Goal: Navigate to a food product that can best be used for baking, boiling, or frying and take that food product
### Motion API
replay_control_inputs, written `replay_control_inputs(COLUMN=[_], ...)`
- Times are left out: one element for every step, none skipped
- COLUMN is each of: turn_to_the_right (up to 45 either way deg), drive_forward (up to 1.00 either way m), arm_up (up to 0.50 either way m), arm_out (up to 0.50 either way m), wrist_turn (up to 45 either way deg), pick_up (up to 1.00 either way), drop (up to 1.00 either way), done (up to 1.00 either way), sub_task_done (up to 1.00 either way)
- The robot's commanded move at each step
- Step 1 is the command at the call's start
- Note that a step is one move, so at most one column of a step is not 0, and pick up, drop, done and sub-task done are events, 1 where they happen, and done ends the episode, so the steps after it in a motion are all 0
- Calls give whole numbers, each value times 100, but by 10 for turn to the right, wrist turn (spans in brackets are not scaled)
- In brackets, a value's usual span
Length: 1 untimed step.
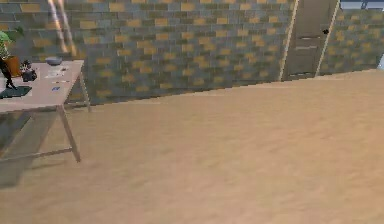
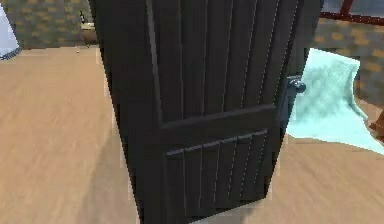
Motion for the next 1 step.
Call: replay_control_inputs(turn_to_the_right=[270], drive_forward=[0], arm_up=[0], arm_out=[0], wrist_turn=[0], pick_up=[0], drop=[0], done=[0], sub_task_done=[0])
